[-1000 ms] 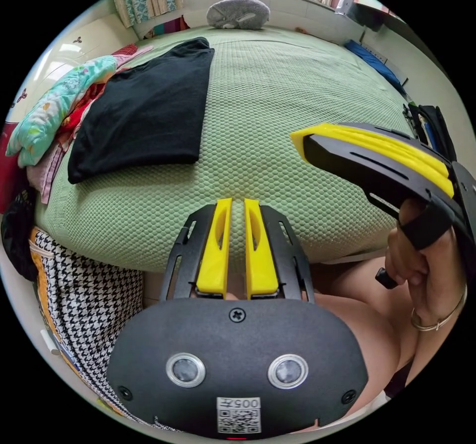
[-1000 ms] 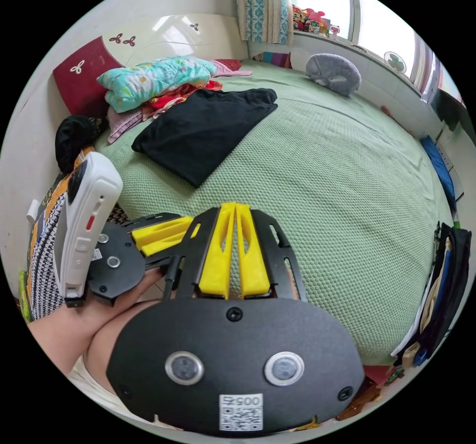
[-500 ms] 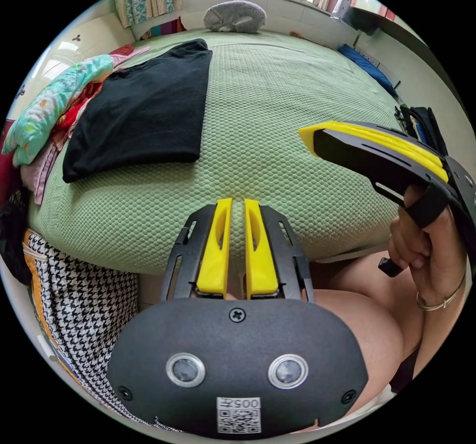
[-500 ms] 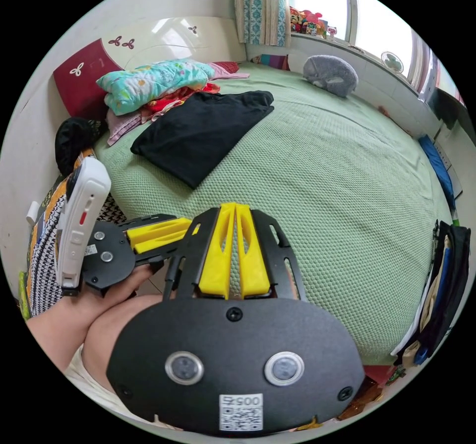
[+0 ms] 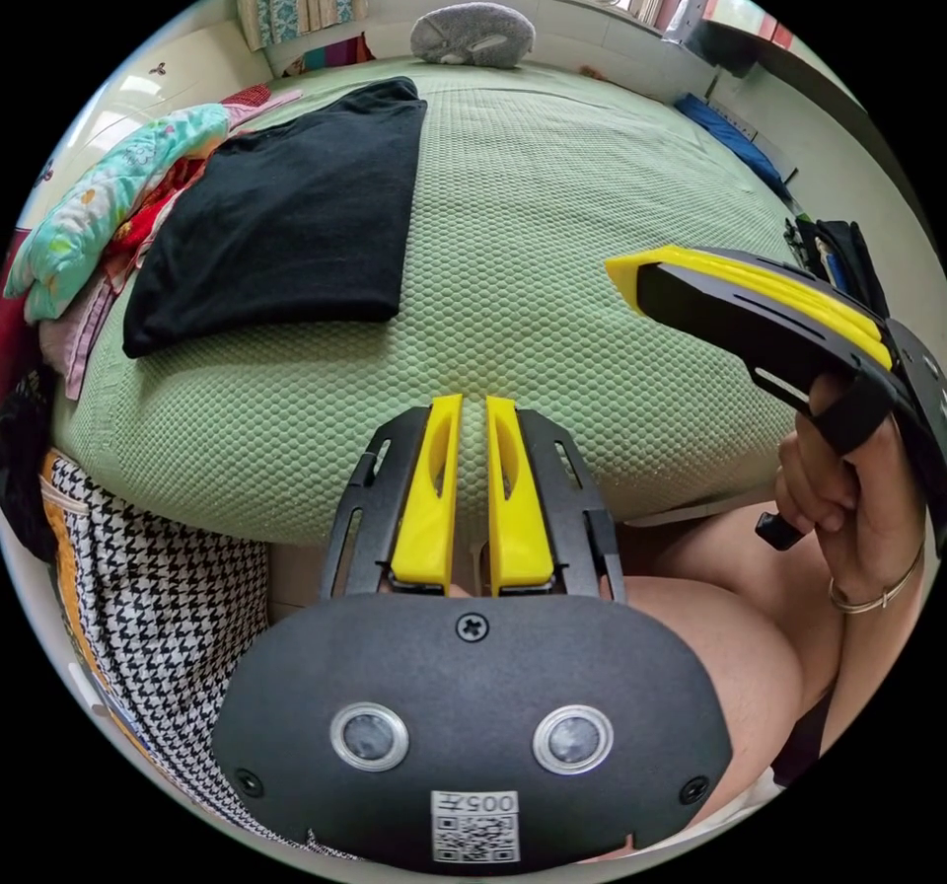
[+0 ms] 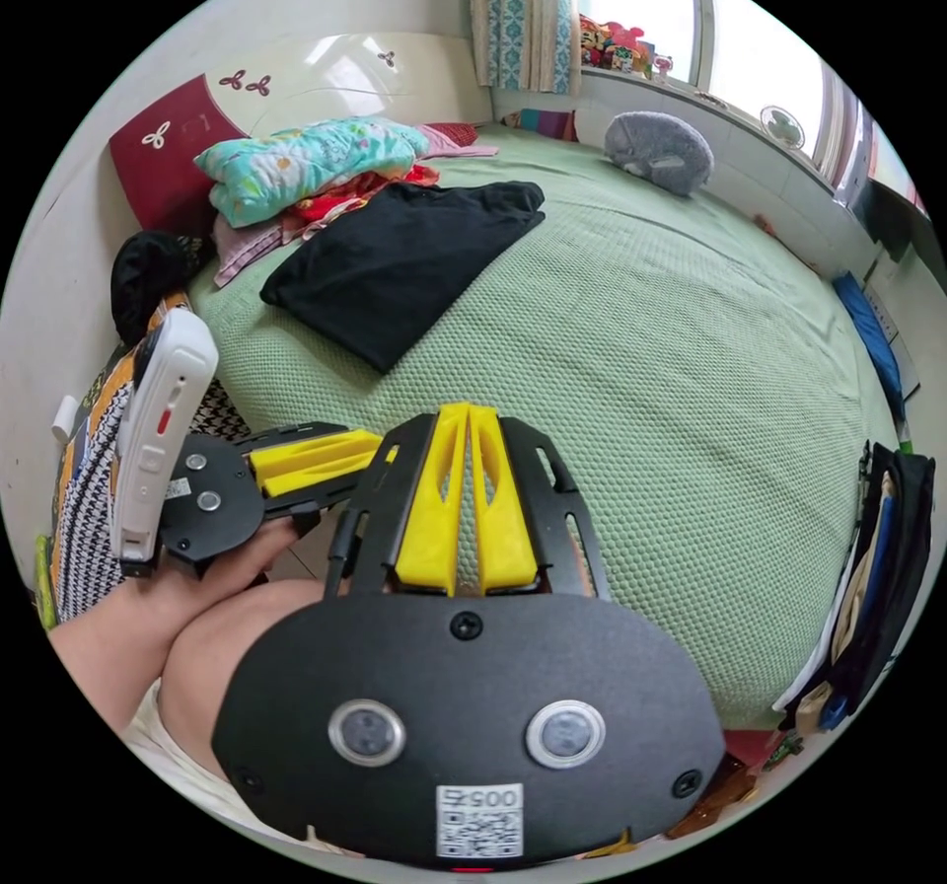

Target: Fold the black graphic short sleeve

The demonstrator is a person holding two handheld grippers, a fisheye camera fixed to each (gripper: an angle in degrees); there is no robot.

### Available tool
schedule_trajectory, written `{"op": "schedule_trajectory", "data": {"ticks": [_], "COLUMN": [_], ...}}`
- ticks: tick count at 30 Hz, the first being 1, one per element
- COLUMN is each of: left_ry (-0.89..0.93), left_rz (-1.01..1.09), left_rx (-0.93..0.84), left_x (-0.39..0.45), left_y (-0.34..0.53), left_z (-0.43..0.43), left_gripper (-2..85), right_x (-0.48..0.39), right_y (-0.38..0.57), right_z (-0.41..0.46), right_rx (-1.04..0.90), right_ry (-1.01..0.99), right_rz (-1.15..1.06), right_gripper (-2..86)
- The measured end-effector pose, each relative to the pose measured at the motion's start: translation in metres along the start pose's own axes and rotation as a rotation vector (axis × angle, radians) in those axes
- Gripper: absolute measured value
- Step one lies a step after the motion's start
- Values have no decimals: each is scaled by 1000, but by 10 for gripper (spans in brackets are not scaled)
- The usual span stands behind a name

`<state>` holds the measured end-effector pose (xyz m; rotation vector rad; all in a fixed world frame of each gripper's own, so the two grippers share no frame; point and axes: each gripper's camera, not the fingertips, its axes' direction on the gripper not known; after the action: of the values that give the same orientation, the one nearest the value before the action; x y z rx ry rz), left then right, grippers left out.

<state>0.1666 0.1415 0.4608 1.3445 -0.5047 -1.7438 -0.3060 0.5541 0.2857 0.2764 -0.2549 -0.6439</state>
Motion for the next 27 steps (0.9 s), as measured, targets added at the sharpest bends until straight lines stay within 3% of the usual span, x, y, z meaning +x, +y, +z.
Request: {"op": "schedule_trajectory", "data": {"ticks": [27], "left_ry": [26], "left_rz": [-9], "left_rx": [16], "left_x": [-49], "left_y": [20], "left_z": [8], "left_gripper": [56], "right_x": [-12], "right_y": [1], "right_z": [12], "right_rx": [2], "right_ry": [12], "right_rz": [-38], "right_gripper": [-12]}}
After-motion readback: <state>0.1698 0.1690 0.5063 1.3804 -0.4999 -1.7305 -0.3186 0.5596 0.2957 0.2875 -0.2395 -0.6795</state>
